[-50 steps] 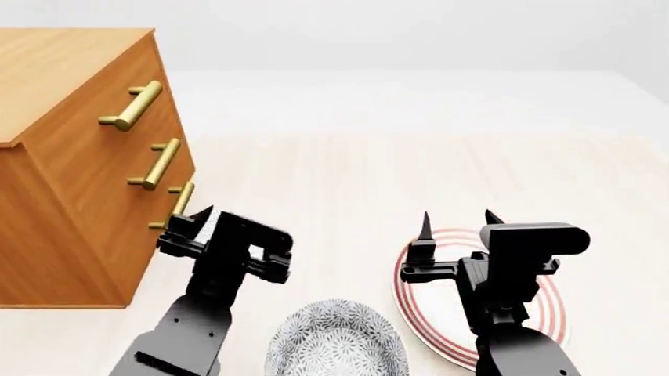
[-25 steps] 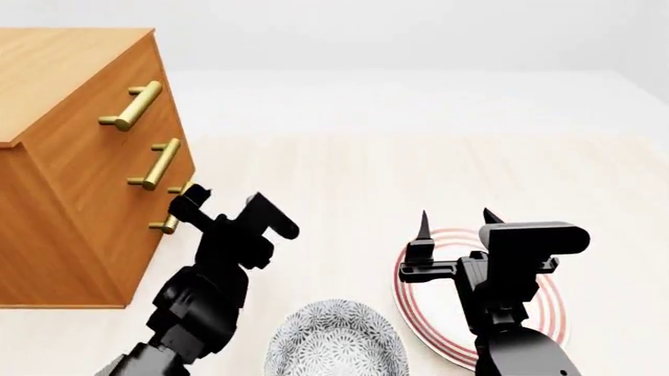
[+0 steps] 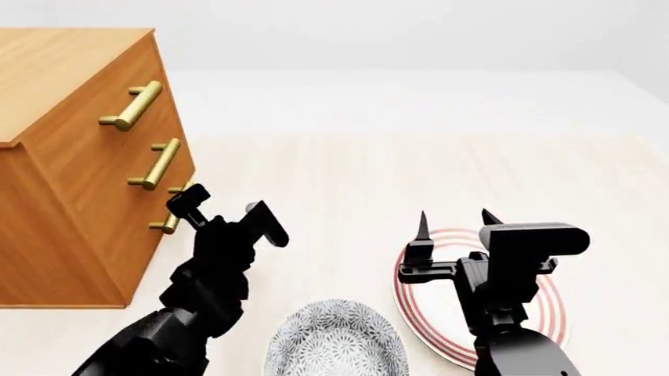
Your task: Open the bottom drawer of the cabinet.
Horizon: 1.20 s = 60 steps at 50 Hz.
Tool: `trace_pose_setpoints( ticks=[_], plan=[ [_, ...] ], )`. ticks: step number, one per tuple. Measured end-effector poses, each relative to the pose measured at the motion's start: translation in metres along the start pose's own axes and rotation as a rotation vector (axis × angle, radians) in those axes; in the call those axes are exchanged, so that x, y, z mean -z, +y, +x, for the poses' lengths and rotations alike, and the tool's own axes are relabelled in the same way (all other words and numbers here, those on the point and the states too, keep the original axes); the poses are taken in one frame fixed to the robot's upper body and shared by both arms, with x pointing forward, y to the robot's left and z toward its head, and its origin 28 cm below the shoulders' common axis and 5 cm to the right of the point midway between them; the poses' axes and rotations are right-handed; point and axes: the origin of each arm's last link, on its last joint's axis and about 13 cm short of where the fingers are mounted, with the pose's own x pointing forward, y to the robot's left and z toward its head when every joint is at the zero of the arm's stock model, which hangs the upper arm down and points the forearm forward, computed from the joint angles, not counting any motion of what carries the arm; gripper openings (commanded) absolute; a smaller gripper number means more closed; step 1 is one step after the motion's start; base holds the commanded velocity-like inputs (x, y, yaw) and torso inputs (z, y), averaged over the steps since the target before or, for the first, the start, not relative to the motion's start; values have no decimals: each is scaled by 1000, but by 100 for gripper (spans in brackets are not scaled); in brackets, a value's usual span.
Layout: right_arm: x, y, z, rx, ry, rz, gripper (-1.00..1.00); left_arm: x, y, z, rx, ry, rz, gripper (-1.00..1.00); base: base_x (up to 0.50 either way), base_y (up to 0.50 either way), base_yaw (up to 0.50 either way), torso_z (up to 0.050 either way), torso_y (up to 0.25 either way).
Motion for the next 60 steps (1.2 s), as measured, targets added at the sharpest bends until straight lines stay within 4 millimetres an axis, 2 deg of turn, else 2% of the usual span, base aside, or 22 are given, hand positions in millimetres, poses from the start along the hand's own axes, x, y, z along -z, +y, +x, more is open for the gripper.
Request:
trace_pose_setpoints(
  ticks=[17, 56, 57, 60],
  plan=[
    [-1, 1, 0, -6, -3, 4, 100, 12, 0, 0, -14, 73, 55, 100, 0, 0, 0, 0, 0],
    [1, 1, -4, -13, -7, 17, 100, 41, 11, 1, -64, 240, 33, 100, 0, 0, 0, 0, 0],
    [0, 1, -4, -13, -7, 17, 100, 41, 11, 1, -64, 241, 33, -100, 0, 0, 0, 0, 0],
    [0, 1, -4, -13, -9, 18, 100, 43, 11, 1, -63, 246, 34, -100, 0, 0, 0, 0, 0]
  ],
)
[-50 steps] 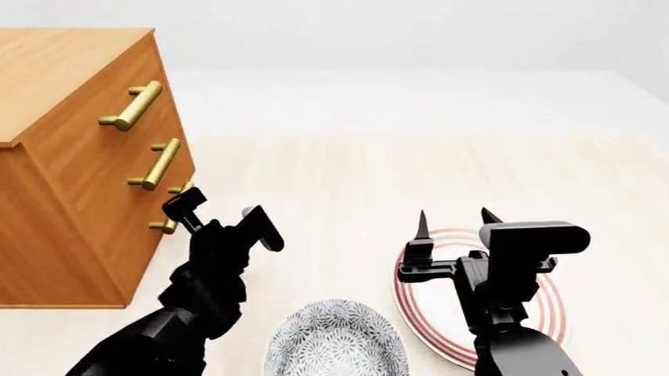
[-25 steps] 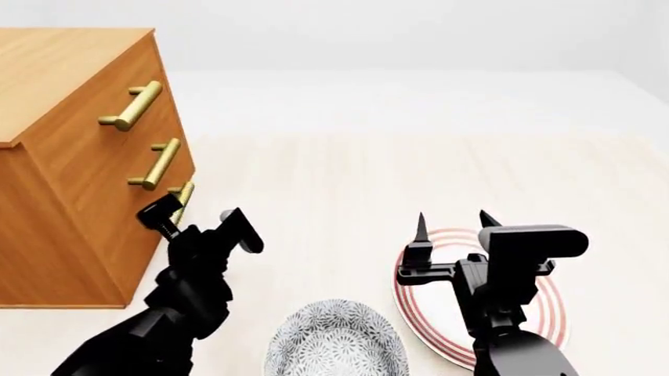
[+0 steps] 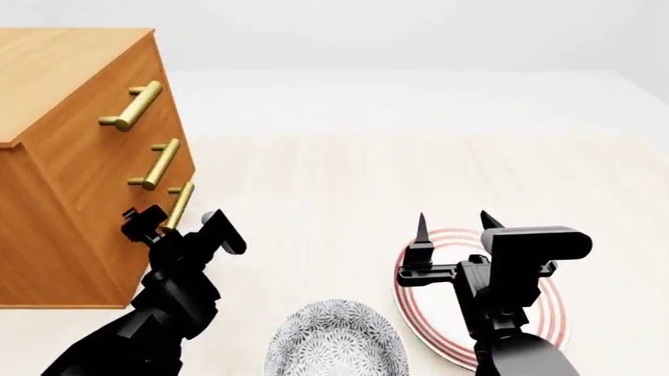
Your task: Open the bottom drawer of the cabinet.
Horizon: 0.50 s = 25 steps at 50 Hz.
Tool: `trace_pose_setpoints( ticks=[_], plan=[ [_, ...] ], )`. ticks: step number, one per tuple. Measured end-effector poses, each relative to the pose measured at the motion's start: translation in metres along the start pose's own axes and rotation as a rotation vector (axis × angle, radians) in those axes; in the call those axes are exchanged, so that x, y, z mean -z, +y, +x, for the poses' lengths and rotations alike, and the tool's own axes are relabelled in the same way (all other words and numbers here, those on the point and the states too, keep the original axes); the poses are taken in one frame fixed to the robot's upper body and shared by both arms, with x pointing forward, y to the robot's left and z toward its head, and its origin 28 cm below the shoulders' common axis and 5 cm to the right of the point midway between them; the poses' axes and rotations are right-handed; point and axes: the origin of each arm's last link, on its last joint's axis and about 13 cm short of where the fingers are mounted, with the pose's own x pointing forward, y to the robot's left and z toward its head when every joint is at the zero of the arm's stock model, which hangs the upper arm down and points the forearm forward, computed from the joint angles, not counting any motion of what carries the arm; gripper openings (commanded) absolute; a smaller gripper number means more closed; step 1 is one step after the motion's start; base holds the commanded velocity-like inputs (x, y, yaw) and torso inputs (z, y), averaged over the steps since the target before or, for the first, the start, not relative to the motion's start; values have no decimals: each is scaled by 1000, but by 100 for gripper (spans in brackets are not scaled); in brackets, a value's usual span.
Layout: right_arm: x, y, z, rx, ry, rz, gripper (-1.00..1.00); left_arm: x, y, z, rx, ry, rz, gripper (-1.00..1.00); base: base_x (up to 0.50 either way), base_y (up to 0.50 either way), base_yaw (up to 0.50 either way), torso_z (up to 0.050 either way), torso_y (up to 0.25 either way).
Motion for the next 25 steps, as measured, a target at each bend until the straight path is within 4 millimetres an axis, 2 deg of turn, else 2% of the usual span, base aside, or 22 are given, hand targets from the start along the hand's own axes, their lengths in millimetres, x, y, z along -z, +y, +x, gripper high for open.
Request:
trace_pose_setpoints(
  ticks=[25],
  plan=[
    [1, 1, 0, -9, -6, 5, 100, 3, -1, 1, 8, -2, -15, -100, 2, 0, -1, 0, 0]
  ],
)
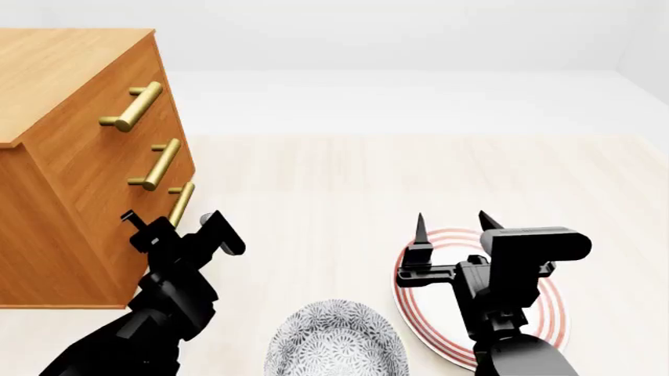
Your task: Open the bottom drawer of the cabinet.
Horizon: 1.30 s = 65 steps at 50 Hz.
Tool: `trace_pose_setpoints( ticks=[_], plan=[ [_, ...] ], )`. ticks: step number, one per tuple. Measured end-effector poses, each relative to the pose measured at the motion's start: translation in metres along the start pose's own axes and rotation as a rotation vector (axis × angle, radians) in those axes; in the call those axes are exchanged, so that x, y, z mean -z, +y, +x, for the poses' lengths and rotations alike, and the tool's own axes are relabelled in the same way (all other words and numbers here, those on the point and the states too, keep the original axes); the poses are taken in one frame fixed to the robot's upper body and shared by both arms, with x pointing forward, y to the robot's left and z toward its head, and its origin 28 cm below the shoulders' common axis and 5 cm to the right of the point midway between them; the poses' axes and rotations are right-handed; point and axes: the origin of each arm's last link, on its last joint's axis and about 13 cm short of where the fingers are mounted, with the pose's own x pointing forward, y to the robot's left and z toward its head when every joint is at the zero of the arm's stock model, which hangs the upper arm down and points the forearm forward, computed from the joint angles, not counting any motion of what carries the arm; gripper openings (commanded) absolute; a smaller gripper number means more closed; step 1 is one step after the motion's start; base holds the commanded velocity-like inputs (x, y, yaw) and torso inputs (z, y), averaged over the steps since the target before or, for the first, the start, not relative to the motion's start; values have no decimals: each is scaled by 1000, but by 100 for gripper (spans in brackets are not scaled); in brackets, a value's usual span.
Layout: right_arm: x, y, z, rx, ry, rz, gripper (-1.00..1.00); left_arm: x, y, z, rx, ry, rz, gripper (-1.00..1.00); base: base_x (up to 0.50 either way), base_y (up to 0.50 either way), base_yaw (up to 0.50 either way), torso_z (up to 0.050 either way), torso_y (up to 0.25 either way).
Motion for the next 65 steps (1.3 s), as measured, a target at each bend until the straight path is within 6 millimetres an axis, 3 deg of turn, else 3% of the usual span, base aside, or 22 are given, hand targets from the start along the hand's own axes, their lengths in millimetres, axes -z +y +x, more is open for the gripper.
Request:
trace_pose_setpoints(
  ticks=[65],
  plan=[
    [2, -1, 0, -9, 0, 21, 100, -35, -11, -18, 57, -52, 54, -100, 10, -1, -8, -1, 0]
  ],
)
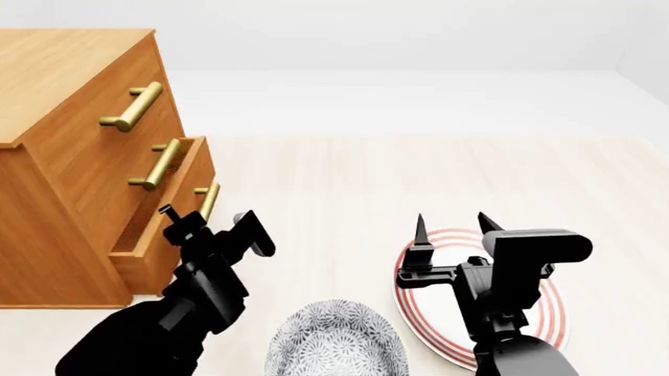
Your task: Open the bottom drawer of the cabinet.
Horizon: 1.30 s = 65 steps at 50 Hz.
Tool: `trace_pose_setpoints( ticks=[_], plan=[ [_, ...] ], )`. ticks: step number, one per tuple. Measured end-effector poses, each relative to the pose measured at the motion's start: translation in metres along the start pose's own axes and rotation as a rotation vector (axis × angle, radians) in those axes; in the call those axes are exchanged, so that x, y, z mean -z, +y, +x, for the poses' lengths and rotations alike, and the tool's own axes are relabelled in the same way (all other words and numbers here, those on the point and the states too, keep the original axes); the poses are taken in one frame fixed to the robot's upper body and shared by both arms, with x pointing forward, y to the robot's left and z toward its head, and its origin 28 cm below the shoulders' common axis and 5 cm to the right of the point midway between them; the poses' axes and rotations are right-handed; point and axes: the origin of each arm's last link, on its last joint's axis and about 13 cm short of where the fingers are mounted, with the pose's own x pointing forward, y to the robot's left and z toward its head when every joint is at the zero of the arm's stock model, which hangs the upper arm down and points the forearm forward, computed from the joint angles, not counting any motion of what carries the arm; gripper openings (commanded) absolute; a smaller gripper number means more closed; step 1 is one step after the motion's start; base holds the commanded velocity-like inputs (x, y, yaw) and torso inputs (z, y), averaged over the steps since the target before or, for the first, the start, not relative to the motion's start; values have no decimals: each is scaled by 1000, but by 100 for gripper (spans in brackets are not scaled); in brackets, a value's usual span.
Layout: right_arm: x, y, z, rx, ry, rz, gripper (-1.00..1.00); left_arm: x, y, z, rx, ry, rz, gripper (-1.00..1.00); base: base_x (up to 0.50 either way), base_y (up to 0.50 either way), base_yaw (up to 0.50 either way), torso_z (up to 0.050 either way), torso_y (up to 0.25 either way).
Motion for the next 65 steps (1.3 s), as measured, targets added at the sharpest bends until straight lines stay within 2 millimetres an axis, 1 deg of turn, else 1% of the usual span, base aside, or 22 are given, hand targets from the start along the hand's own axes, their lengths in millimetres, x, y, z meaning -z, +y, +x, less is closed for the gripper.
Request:
trace_pose_setpoints(
  ticks=[12, 13, 29, 60, 61, 65],
  plan=[
    [1, -1, 1, -1, 0, 5, 100, -14, -4, -6, 22, -55, -7, -100, 7, 0, -6, -1, 0],
    [1, -1, 1, -1, 0, 6, 100, -15, -5, -8, 14, -38, 8, -100, 34, 0, 0, -10, 0],
    [1, -1, 1, -1, 0, 9, 100, -18, -9, -11, 15, -54, 2, -100, 11, 0, -7, -1, 0],
    [1, -2, 0, -2, -4, 13, 100, -33, -16, -22, 40, -115, 18, -100, 15, 0, -8, -2, 0],
    [1, -2, 0, -2, -4, 13, 100, -34, -16, -22, 41, -118, 19, 100, 14, 0, -8, 0, 0],
    [1, -2, 0, -2, -4, 13, 100, -45, -14, -26, 47, -194, 29, 100, 0, 0, 0, 0, 0]
  ],
)
